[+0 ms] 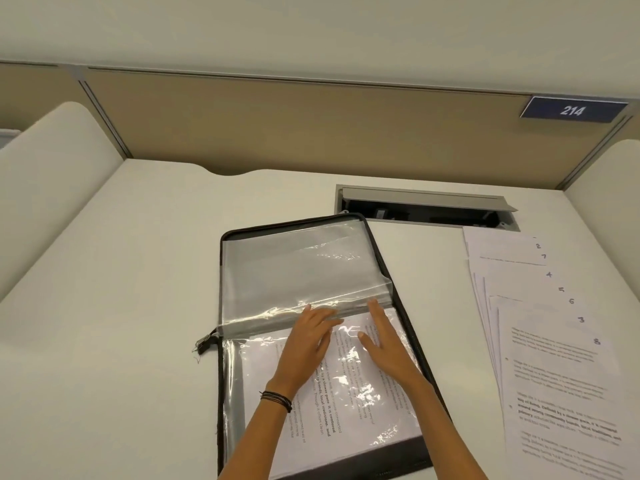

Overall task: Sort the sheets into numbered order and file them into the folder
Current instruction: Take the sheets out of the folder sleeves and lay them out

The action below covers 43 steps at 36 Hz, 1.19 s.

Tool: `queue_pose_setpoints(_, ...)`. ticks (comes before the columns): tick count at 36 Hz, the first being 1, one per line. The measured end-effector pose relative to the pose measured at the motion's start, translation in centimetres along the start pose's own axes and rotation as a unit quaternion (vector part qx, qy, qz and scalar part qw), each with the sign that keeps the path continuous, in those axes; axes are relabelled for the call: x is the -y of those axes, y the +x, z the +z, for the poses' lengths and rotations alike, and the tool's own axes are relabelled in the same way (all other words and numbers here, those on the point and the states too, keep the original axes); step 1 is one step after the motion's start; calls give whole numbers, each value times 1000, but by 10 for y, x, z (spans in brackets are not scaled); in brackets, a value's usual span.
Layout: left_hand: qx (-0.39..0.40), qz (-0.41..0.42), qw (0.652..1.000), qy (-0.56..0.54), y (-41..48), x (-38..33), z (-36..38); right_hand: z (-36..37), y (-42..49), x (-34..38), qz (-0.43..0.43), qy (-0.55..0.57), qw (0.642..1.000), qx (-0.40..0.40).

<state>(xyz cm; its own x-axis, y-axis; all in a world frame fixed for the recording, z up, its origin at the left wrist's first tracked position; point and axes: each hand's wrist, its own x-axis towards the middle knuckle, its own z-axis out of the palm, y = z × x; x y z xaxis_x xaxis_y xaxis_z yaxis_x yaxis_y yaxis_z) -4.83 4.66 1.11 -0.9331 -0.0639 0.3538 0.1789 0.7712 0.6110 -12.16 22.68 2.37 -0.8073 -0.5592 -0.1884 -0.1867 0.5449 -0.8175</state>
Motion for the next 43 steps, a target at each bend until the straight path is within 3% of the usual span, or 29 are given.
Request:
queue_pose_setpoints(7,73,-95,992,36,-9,11,17,7,16,-11,-27,-215,976,36)
queue_pose_setpoints(14,80,-128,983,101,-9,13,30,10,12,-25,-49,-258,964,35)
queue_pose_setpoints(19,86,-126,981,121,-9,12,28,17,2,-34,-56,-280,958,-6)
queue_pose_setpoints(36,94,-141,972,161,-14,10,38,12,-47,-58,-46,-205,974,-87)
queue_pose_setpoints(43,80,-101,987,98,-24,-33,68,4,-64,-62,-25,-152,984,-92)
